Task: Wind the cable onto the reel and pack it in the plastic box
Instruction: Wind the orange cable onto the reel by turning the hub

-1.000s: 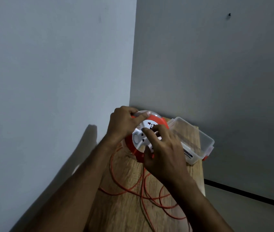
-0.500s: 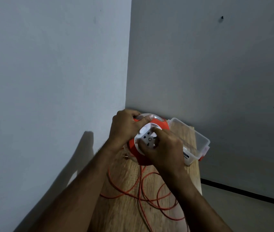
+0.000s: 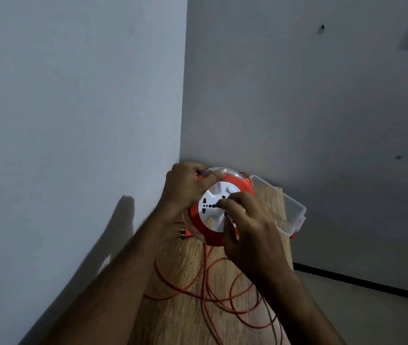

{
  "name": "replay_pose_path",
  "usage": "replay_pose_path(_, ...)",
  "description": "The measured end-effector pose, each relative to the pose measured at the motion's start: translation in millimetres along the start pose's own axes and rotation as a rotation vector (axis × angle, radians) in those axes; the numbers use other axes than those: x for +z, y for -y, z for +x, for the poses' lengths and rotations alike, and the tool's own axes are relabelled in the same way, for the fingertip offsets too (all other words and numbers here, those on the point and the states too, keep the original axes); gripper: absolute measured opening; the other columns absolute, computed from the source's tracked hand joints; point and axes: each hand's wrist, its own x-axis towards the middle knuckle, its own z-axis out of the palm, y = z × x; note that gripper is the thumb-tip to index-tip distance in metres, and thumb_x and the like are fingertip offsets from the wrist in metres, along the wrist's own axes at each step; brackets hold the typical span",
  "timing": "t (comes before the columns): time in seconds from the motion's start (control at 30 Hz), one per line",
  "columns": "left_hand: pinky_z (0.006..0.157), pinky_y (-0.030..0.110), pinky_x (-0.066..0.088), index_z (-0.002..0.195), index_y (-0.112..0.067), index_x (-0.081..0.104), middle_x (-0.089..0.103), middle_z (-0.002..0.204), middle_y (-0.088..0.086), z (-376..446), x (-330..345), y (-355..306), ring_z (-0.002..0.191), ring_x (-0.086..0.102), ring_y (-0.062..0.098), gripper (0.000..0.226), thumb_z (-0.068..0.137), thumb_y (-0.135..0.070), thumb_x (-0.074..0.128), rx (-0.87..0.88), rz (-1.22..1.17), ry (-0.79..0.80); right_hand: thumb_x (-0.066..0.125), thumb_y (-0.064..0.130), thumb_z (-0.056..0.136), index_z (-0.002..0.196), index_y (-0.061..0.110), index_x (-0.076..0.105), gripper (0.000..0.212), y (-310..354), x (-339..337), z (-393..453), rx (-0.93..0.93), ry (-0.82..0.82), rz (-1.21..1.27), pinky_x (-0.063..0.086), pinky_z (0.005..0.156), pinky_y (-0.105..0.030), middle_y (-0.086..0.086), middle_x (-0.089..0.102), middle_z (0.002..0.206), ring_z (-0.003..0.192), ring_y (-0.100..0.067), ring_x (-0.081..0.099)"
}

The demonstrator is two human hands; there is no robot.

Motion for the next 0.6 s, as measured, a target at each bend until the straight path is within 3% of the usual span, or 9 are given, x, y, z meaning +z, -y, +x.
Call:
replay_pose_path(0.07,0.059,0.015,0.05,0.085,-0.025,0.079,0.071,0.072,-0.018,0,1,-2,0.072,0.067,-0.006,0.056,0.08,-0.077,0.058,0.018,-0.017,0.03,0.084,0.008,0.07,0.115,0.013,0.071,0.048,-2,-3,-1,-0.066,0.144,-0.119,0.055,0.09,-0.054,-0.016,0.065,0.124,0.116,-0.037,0.062)
replay_pose_path(0.17,0.06,0.021,0.057,0.085,-0.02,0.079,0.076,0.077,-0.009,-1,6,-3,0.077,0.066,-0.006,0.061,0.079,-0.078,0.058,0.062,-0.028,0.027,0.085,0.014,0.066,0.126,0.015,0.066,0.063,1,-5,-3,0.025,0.201,-0.149,0.056,0.086,-0.052,-0.015,0.061,0.127,0.116,-0.035,0.06)
replay_pose_path(0.27,0.064,0.028,0.058,0.085,-0.014,0.08,0.077,0.078,0.0,-3,12,-5,0.072,0.068,0.009,0.071,0.075,-0.08,0.056,0.07,-0.045,0.008,0.078,0.029,0.074,0.133,0.015,0.062,0.062,8,-2,-3,0.182,0.134,-0.15,0.057,0.078,-0.045,-0.014,0.059,0.124,0.106,-0.032,0.062)
replay_pose_path(0.47,0.062,0.022,0.055,0.088,-0.017,0.081,0.077,0.079,-0.003,-4,8,-3,0.079,0.064,-0.006,0.058,0.081,-0.072,0.063,0.107,-0.042,0.046,0.093,0.031,0.064,0.121,0.013,0.071,0.064,17,9,-1,0.221,0.072,-0.187,0.051,0.064,-0.03,-0.015,0.065,0.106,0.084,-0.028,0.067)
replay_pose_path(0.53,0.061,0.021,0.054,0.088,-0.018,0.081,0.077,0.079,-0.004,-4,3,-1,0.077,0.066,-0.004,0.057,0.081,-0.072,0.063,0.12,-0.041,0.049,0.091,0.034,0.066,0.12,0.012,0.071,0.062,18,13,1,0.231,0.058,-0.164,0.047,0.063,-0.025,-0.011,0.066,0.102,0.079,-0.025,0.066)
replay_pose_path(0.6,0.059,0.024,0.054,0.084,-0.016,0.08,0.077,0.075,-0.003,-4,-1,2,0.076,0.066,0.002,0.061,0.08,-0.074,0.06,0.128,-0.038,0.042,0.088,0.039,0.072,0.121,0.011,0.071,0.06,22,18,6,0.276,0.033,-0.117,0.053,0.064,-0.027,-0.009,0.07,0.103,0.08,-0.024,0.069)
